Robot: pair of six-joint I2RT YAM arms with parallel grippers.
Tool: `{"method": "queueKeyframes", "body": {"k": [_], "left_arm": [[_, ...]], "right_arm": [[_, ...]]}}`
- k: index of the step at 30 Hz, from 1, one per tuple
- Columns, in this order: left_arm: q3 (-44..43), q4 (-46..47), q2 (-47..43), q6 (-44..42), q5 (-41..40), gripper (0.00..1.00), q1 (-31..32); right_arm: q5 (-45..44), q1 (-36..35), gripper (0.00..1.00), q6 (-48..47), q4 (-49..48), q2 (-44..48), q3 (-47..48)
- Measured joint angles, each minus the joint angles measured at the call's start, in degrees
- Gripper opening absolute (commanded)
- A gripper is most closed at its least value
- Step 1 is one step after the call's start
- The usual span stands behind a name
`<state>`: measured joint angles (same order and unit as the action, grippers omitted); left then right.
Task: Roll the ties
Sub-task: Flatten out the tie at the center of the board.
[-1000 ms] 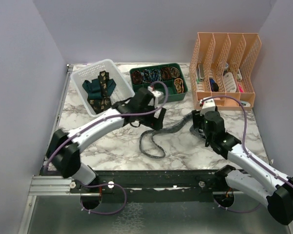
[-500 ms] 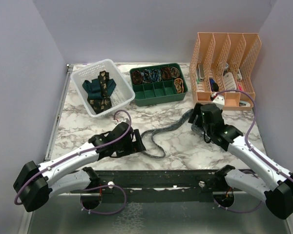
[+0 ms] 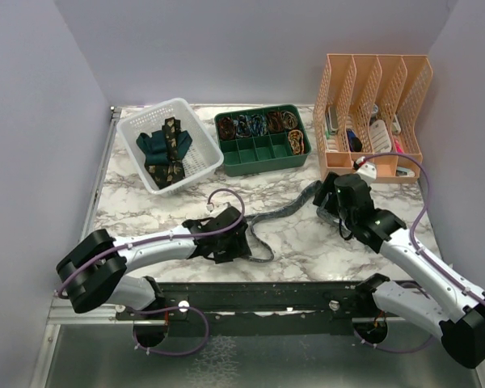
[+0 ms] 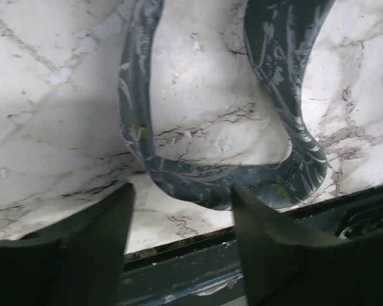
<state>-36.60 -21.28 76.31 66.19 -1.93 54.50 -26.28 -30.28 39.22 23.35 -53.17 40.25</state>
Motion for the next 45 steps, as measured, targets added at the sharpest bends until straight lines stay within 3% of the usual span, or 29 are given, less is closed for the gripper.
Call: {"method": "queueKeyframes", "body": {"k": [4,10,13,20,28,32,36,37,39,40,41,45], "left_arm": [[-1.03,1.29,1.81,-0.57,-0.68,0.26,1.14],[-1.62,0.42,2.10,-3.58,-3.93,0.01,0.98],[-3.67,-3.65,1.29,-9.16,-6.47,0.00,-1.22],[-12.61,-15.80,-8.31,-29.73,-17.70,0.00,-16.24],[-17.59,-19.32,-20.68,-40.44,-28.83,0.18,-17.03],[-15.41,-18.86,-21.38,-43.19,-33.97,0.19,-17.44],[-12.31,-18.80,-20.17,-41.46,-38.07,0.32,-17.90],[-11.85,-18.82,-19.96,-40.19,-39.19,0.43,-18.14],[-10.93,-18.78,-20.06,-36.87,-41.13,0.84,-18.99],[-10.45,-18.69,-20.22,-35.15,-41.66,0.91,-19.47],[-10.05,-18.64,-20.37,-33.40,-42.16,0.94,-19.91],[-9.51,-18.71,-21.31,-28.87,-42.42,0.99,-21.07]], "right_arm": [[0.02,0.00,0.79,-0.04,0.96,-0.68,0.20],[0.44,0.00,0.79,-0.31,1.77,-2.27,1.29],[1.66,0.00,0.79,-0.59,1.92,-3.10,1.90],[6.21,0.00,0.83,0.37,1.90,-3.85,1.77],[10.10,0.00,0.84,1.88,2.23,-5.25,0.81],[12.70,0.00,0.84,3.23,1.95,-5.40,-0.17],[14.73,0.00,0.85,5.40,1.97,-5.95,-1.81],[15.26,0.00,0.86,6.32,2.19,-6.10,-1.92],[15.43,0.00,0.87,8.31,2.40,-6.69,-1.92],[15.41,0.00,0.88,9.92,2.82,-6.82,-1.90],[15.37,0.00,0.92,11.45,3.58,-6.97,-1.79],[14.21,0.00,0.94,18.73,7.89,-7.91,0.07]]}}
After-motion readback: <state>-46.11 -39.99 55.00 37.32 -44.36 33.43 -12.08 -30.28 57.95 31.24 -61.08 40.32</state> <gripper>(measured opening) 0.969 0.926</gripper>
